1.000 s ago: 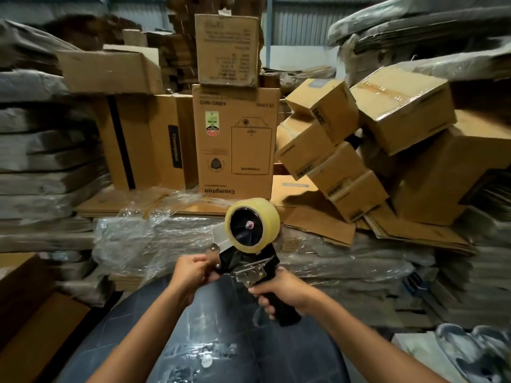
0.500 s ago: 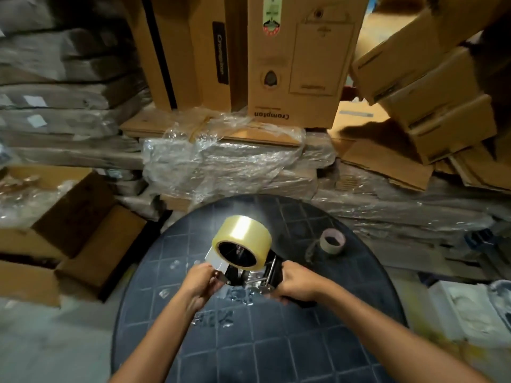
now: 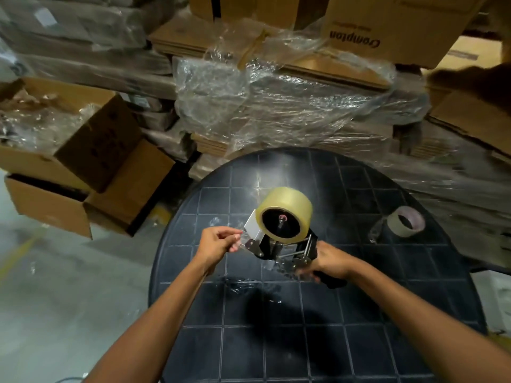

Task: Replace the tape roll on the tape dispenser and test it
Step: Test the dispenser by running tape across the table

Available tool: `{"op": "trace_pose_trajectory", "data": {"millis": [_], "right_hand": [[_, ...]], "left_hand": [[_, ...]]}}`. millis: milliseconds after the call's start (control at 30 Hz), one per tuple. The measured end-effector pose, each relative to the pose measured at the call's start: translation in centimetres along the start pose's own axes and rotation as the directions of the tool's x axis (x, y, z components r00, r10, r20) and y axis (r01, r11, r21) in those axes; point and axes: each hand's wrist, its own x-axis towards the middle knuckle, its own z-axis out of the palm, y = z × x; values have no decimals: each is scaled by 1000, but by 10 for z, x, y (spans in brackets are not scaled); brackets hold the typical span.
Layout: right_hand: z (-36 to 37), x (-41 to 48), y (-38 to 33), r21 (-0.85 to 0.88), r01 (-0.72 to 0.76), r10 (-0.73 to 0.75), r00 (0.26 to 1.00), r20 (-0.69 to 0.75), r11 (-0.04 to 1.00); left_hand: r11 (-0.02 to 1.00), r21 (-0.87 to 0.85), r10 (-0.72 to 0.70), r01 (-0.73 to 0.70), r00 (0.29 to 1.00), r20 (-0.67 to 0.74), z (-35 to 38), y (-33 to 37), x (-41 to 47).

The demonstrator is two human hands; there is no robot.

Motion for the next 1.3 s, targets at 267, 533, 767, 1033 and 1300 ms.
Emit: {"op": "trace_pose_trajectory", "data": {"millis": [267, 533, 767, 1033, 1300], "right_hand": [[14, 34, 31, -70, -23, 24, 1000, 18, 997], [37, 54, 51, -225, -30, 7, 995, -102, 974], [36, 62, 54, -364, -175, 131, 981, -141, 915], [37, 63, 37, -478, -211, 169, 977, -129, 853], [21, 49, 35, -568, -246, 219, 969, -118, 786]], "left_hand": [[931, 355, 83, -90, 996, 36, -34, -54, 57], [387, 770, 506, -507, 815, 282, -30, -105, 58], [594, 766, 514, -245, 848, -127, -55, -113, 67], [68, 866, 279, -495, 843, 460, -8, -131, 28], [-19, 882, 245, -471, 853, 461, -15, -137, 30]]}}
